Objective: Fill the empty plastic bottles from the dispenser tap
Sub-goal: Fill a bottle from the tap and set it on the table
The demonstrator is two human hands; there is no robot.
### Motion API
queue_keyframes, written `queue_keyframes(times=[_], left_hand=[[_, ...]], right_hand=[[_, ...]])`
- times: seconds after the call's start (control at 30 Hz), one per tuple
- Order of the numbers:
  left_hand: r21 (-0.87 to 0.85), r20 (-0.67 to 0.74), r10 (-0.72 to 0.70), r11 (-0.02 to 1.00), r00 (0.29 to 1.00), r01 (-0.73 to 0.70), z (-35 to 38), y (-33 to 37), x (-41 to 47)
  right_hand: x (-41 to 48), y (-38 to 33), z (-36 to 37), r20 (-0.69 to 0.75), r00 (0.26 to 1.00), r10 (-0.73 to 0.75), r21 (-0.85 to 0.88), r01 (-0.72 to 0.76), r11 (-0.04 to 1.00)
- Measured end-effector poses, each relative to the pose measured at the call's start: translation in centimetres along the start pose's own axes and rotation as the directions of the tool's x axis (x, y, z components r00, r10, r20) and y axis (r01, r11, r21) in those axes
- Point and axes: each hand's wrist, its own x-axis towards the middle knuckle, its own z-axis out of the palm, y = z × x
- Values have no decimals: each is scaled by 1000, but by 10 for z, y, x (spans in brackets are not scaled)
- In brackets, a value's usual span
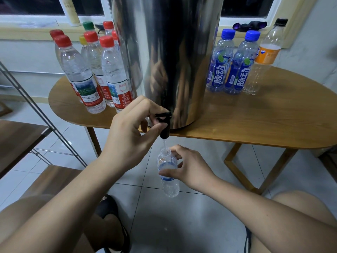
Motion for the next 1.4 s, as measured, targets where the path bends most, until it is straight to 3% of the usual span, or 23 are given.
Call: queue_keyframes(times=[1.4], left_hand=[[-29, 4, -3, 1000, 1000, 3, -1, 2, 1]], right_hand=[[1, 1, 1, 12, 1000, 6, 2, -6, 1000]])
